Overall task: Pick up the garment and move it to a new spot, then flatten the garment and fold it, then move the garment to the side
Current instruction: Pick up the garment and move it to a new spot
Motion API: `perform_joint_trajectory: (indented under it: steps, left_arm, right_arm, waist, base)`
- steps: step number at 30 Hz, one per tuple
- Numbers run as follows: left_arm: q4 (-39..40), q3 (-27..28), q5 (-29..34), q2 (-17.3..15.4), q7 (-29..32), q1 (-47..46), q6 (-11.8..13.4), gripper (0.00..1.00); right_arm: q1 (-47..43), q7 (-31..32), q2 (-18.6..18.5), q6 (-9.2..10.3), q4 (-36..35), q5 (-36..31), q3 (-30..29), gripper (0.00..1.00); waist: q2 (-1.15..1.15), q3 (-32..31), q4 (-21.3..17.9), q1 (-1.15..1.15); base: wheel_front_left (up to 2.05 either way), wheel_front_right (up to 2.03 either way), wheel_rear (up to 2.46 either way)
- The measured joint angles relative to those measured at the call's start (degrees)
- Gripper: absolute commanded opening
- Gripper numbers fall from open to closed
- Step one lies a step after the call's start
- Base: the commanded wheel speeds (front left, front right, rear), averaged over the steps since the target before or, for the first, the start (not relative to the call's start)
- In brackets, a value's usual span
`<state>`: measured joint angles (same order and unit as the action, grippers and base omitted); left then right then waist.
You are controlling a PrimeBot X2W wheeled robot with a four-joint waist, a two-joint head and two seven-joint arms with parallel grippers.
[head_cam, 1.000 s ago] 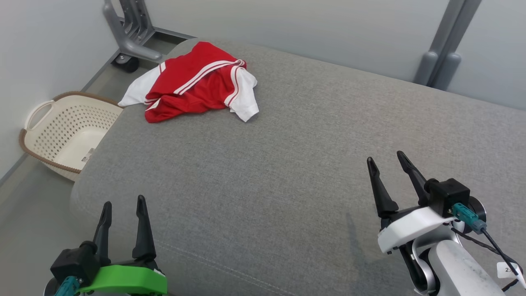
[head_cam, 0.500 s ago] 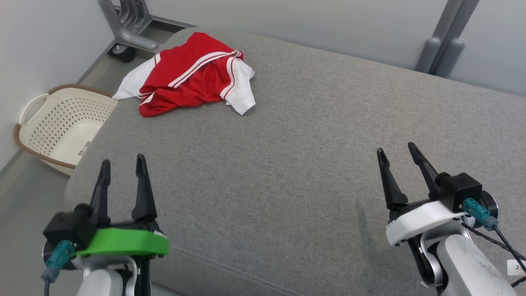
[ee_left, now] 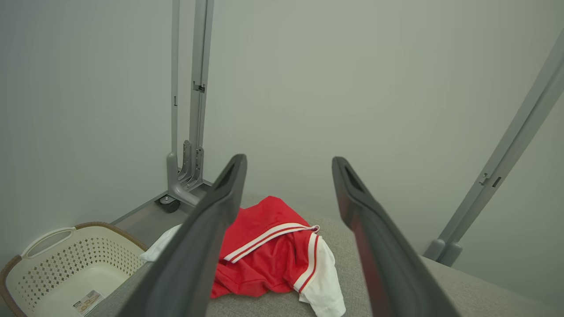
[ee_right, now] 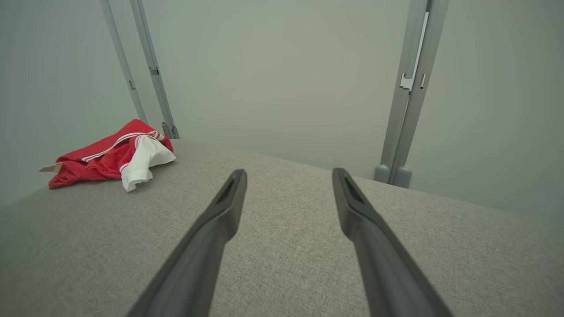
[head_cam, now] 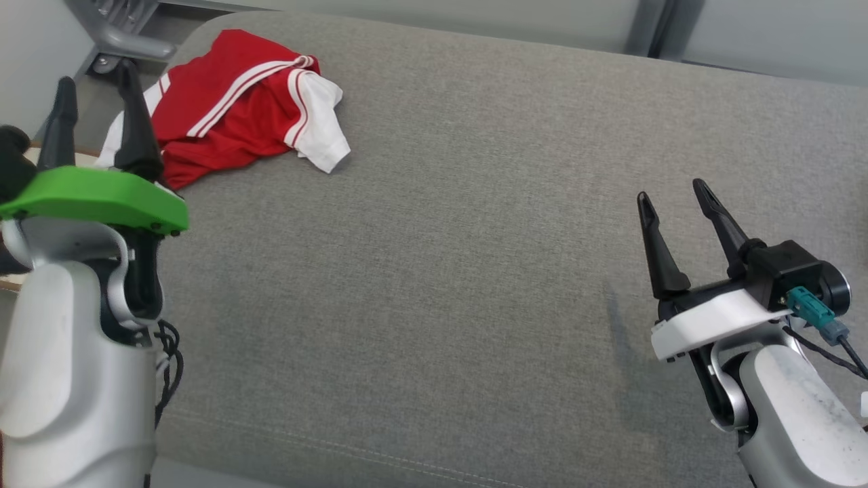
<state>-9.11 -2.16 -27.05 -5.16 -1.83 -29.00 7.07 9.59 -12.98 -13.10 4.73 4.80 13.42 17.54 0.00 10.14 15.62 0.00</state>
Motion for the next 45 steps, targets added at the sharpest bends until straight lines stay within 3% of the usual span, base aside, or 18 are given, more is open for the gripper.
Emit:
perform_joint_trajectory:
  steps: [12, 20, 30, 45]
  left_arm:
    - [-9.7, 9.4, -4.3, -6.8, 14.6, -11.7, 0.1, 1.0]
    - [-12.7, 17.2, -4.5, -10.3, 18.5, -17.7, 0.1, 1.0]
    - [-16.7, 16.6, -3.5, -9.5, 20.0, -22.9, 0.1, 1.0]
    - [-23.1, 12.7, -0.7, -7.8, 21.5, -24.7, 0.1, 1.0]
  right_arm:
    - [3.5, 1.9, -2.5, 0.65, -6.5, -1.4, -1.5, 1.0]
    - [5.4, 2.3, -4.4, 0.93, -10.9, -2.5, -4.2, 1.0]
    - [8.2, 2.3, -5.3, 1.21, -14.0, -2.9, -5.8, 1.0]
    - [9.4, 2.3, -6.0, 1.16, -14.1, -3.4, -5.4, 1.0]
  waist:
    - [0.0, 7.0, -7.8, 0.0]
    - [0.0, 13.4, -12.3, 0.0]
    - [0.0, 21.9, -15.6, 0.0]
    - [0.0, 26.6, -16.4, 0.01]
  base:
    - [0.0, 0.0, 0.0]
    - [0.0, 0.0, 0.0]
    - [0.0, 0.0, 0.0]
    - [0.0, 0.0, 0.0]
